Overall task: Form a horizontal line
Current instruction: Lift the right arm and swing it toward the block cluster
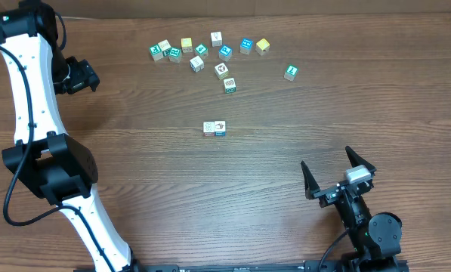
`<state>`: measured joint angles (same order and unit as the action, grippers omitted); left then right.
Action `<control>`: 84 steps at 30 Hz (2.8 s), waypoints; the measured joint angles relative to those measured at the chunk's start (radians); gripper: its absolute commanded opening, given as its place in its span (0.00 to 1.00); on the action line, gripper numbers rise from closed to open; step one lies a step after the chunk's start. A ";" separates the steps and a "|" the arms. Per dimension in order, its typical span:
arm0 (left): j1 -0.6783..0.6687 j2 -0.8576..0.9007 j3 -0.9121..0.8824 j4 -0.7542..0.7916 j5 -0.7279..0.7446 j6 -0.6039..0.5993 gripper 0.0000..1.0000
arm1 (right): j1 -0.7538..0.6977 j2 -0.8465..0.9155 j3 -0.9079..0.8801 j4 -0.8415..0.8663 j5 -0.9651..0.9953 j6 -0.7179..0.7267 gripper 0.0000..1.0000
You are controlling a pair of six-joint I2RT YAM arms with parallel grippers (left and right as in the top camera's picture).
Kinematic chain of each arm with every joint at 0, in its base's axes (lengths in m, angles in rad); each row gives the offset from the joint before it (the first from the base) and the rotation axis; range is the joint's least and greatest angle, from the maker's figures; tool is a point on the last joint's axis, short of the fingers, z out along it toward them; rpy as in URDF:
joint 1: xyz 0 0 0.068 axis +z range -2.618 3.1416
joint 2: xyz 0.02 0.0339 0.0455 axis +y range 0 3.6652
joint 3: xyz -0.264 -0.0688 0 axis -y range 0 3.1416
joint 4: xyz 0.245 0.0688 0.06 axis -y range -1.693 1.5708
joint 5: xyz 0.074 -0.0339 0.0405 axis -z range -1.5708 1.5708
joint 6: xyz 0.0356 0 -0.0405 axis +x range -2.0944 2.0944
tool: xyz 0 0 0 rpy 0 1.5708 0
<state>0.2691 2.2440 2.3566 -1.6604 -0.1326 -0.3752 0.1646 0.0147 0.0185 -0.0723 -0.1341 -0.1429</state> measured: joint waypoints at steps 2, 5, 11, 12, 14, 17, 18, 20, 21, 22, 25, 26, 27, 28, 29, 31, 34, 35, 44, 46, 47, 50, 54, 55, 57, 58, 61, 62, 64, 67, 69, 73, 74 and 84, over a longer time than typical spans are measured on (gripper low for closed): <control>0.000 0.000 0.000 0.000 0.000 0.000 1.00 | 0.000 0.000 0.000 0.000 0.000 0.000 1.00; 0.000 0.000 0.000 0.000 0.000 0.000 1.00 | 0.000 0.000 0.000 0.000 0.000 0.000 1.00; 0.000 0.000 0.000 0.000 0.000 0.000 1.00 | 0.000 0.000 0.000 0.000 0.000 0.000 1.00; 0.000 0.000 0.000 0.000 0.000 0.000 1.00 | 0.000 0.000 0.000 0.000 0.000 0.000 1.00; 0.000 0.000 0.000 0.000 0.000 0.000 1.00 | 0.000 0.000 0.000 0.000 0.000 0.000 1.00; 0.000 0.000 0.000 0.000 0.000 0.000 1.00 | 0.000 0.000 0.000 0.000 0.000 0.000 1.00; 0.000 0.000 0.000 0.000 0.000 0.000 1.00 | 0.000 0.000 0.000 0.000 0.000 0.000 1.00; 0.000 0.000 0.000 0.000 0.000 0.000 0.99 | 0.000 0.000 0.000 0.000 0.000 0.000 1.00; 0.000 0.000 0.000 0.000 0.000 0.000 1.00 | 0.000 0.000 0.000 0.003 0.000 0.000 1.00; 0.000 0.000 0.000 0.000 0.000 0.000 0.99 | 0.000 0.000 0.000 0.006 0.000 0.000 1.00; 0.000 0.000 0.000 0.000 0.000 0.000 1.00 | 0.000 0.000 0.000 0.037 -0.012 0.009 1.00; 0.000 0.000 0.000 0.000 0.000 0.000 1.00 | 0.000 0.000 0.000 0.047 -0.024 0.011 1.00; 0.000 0.000 0.000 0.000 0.000 0.000 0.99 | 0.000 0.000 0.000 0.053 -0.039 0.012 1.00; 0.000 0.000 0.000 0.000 0.000 0.000 1.00 | 0.000 0.000 0.000 0.058 -0.051 0.013 1.00; 0.000 0.000 0.000 0.000 0.000 0.000 1.00 | 0.000 0.000 0.000 0.059 -0.069 0.014 1.00; 0.000 0.000 0.000 0.000 0.000 0.000 0.99 | 0.000 0.000 0.000 0.058 -0.084 0.021 1.00; 0.000 0.000 0.000 0.000 0.000 0.000 1.00 | 0.000 0.000 0.000 0.058 -0.101 0.056 1.00; 0.000 0.000 0.000 0.000 0.000 0.000 0.99 | 0.000 0.000 0.000 0.057 -0.104 0.076 1.00; 0.000 0.000 0.000 0.000 0.000 0.000 1.00 | 0.000 0.000 0.092 -0.097 -0.114 0.205 1.00; 0.000 0.000 0.000 0.000 0.000 0.000 1.00 | 0.000 0.000 0.162 -0.157 -0.113 0.217 1.00; 0.000 0.000 0.000 0.000 0.000 0.000 1.00 | 0.000 0.000 0.202 -0.184 -0.113 0.221 1.00; 0.000 0.000 0.000 0.000 0.000 0.000 0.99 | 0.000 0.013 0.298 -0.245 -0.113 0.226 1.00; 0.000 0.000 0.000 0.000 0.000 0.000 1.00 | 0.000 0.095 0.449 -0.302 -0.112 0.229 1.00; 0.000 0.000 0.000 0.000 0.000 0.000 1.00 | 0.000 0.131 0.503 -0.330 -0.113 0.230 1.00; 0.000 0.000 0.000 0.000 -0.002 0.000 1.00 | 0.000 0.201 0.590 -0.359 -0.112 0.230 1.00; 0.000 0.000 0.000 0.000 -0.002 0.000 0.99 | 0.000 0.245 0.643 -0.382 -0.113 0.230 1.00; 0.000 0.000 0.000 0.000 -0.003 0.000 0.99 | 0.000 0.367 0.782 -0.446 -0.113 0.232 1.00; 0.000 0.000 0.000 0.000 -0.003 0.000 0.99 | 0.000 0.412 0.831 -0.464 -0.113 0.233 1.00; 0.000 0.000 0.000 0.000 -0.003 0.000 1.00 | 0.000 0.505 0.935 -0.510 -0.113 0.234 1.00; 0.000 0.000 0.000 0.000 -0.003 0.000 1.00 | 0.000 0.650 1.106 -0.605 -0.112 0.236 1.00; 0.000 0.000 0.000 0.000 -0.004 0.000 0.99 | 0.000 0.760 1.243 -0.694 -0.111 0.237 1.00; 0.000 0.000 0.000 0.000 -0.004 0.000 1.00 | 0.000 0.963 1.503 -0.875 -0.112 0.237 1.00; 0.000 0.000 0.000 0.000 -0.004 0.000 1.00 | 0.000 1.021 1.577 -0.927 -0.112 0.237 1.00; 0.000 0.000 0.000 0.000 -0.007 0.000 1.00 | 0.000 1.427 2.005 -1.186 -0.111 0.227 1.00</control>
<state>0.2691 2.2440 2.3566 -1.6600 -0.1394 -0.3752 0.1646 1.4414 2.0235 -1.2579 -0.2455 0.0841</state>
